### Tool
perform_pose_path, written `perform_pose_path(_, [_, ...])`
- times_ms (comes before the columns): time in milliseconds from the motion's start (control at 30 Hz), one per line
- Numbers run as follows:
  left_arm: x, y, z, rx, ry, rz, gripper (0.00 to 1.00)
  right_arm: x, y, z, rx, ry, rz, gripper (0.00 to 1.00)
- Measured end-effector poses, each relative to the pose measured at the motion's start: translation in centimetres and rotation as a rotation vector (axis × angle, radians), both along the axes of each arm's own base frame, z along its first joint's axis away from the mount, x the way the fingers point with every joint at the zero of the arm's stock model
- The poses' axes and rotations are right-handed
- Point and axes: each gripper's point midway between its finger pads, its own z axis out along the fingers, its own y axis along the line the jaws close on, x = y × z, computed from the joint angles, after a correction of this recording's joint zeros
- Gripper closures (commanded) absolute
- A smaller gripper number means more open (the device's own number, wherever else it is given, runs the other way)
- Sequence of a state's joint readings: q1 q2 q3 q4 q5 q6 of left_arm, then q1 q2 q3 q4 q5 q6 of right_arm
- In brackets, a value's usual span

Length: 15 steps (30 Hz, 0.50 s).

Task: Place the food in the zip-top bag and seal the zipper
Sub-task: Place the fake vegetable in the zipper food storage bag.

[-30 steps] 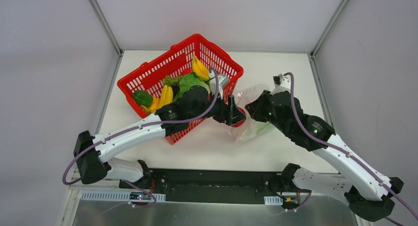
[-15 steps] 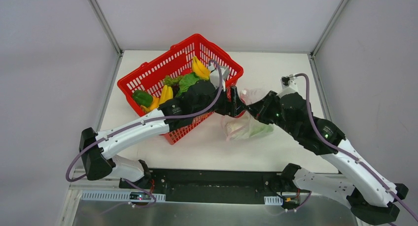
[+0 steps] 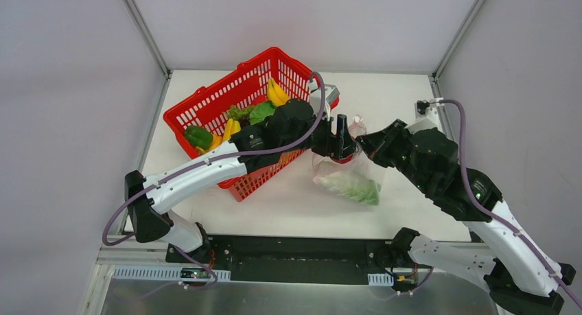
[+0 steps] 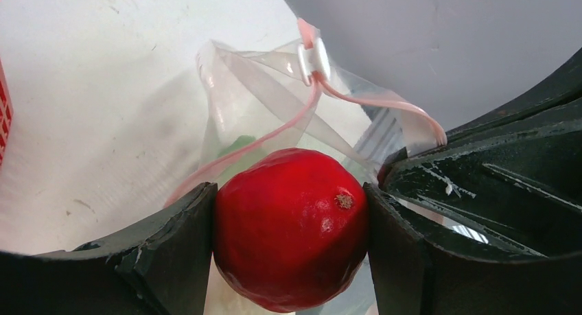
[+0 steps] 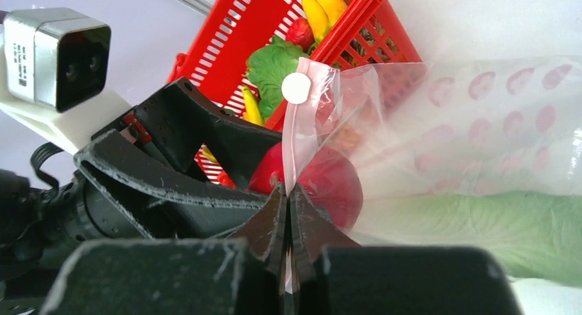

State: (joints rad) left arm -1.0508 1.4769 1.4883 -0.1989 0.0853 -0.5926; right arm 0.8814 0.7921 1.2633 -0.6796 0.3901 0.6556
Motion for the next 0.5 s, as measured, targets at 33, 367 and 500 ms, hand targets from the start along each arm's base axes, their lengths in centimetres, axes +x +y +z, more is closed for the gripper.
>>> perform_pose_path(33, [0.0,0.0,-0.2,0.006,0.003,0.003,0.66,0.1,0.1,-0.2,-0.014,0.004,0.002,1.00])
perform_pose_path(367, [0.2,2.3,-7.4,0.134,0.097,0.106,0.53,2.3,2.4,-6.6,-0.173,0.098,0.008,1.00])
perform_pose_path(500, [0.2,3.3,-9.0,0.145,0.122,0.155,0.48,2.7,3.3,-7.7,-0.175,0.119,0.026,1.00])
